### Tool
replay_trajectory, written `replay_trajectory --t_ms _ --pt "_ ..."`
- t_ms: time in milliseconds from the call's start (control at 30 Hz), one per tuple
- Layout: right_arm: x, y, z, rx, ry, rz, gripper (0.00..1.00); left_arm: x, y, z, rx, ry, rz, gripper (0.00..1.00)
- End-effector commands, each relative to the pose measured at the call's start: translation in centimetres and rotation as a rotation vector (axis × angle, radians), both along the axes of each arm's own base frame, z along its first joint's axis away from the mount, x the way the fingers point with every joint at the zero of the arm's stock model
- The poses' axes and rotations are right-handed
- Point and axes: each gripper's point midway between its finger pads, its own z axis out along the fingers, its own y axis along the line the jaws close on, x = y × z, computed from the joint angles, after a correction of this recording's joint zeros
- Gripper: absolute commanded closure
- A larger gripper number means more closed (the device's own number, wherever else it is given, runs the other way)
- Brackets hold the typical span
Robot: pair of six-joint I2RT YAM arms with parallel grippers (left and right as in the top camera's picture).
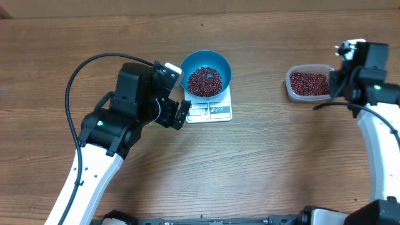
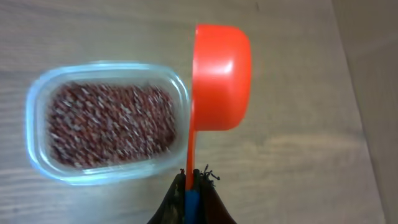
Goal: Scoop item into bowl and weigh 150g on scale
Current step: 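Move the empty scoop with the right gripper back to the bean tub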
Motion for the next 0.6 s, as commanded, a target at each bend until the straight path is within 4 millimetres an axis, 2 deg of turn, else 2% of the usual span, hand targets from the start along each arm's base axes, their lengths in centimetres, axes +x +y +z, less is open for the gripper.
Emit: replay_trajectory --t_ms 0,67,133,433,533,567 --pt "0.2 0.8 -1.4 0.115 0.027 0.03 0.96 -0.3 -0.2 0.7 -0.02 -0.012 -0.008 0.01" --pt "0.1 1.9 -2.4 0.184 0.051 0.065 0.96 -0.3 -0.2 0.6 -0.02 -0.011 -0.008 0.01" --pt "0.2 2.2 -2.6 0.197 0.055 0.074 0.96 -0.3 -0.2 0.6 -0.02 -0.011 -0.008 0.0" --pt "0.1 2.4 -3.1 0.203 0.068 0.077 0.96 -0.3 -0.2 0.6 -0.02 -0.011 -0.008 0.0" --pt "-0.1 2.9 -4.2 0.226 0.093 0.098 0.96 -0.3 -0.2 0.7 -0.021 -0.012 -0.008 0.0" --pt "-0.3 3.7 -5.1 0.262 0.114 0.131 0.96 -0.3 -0.2 0.7 -0.021 -0.012 -0.008 0.0"
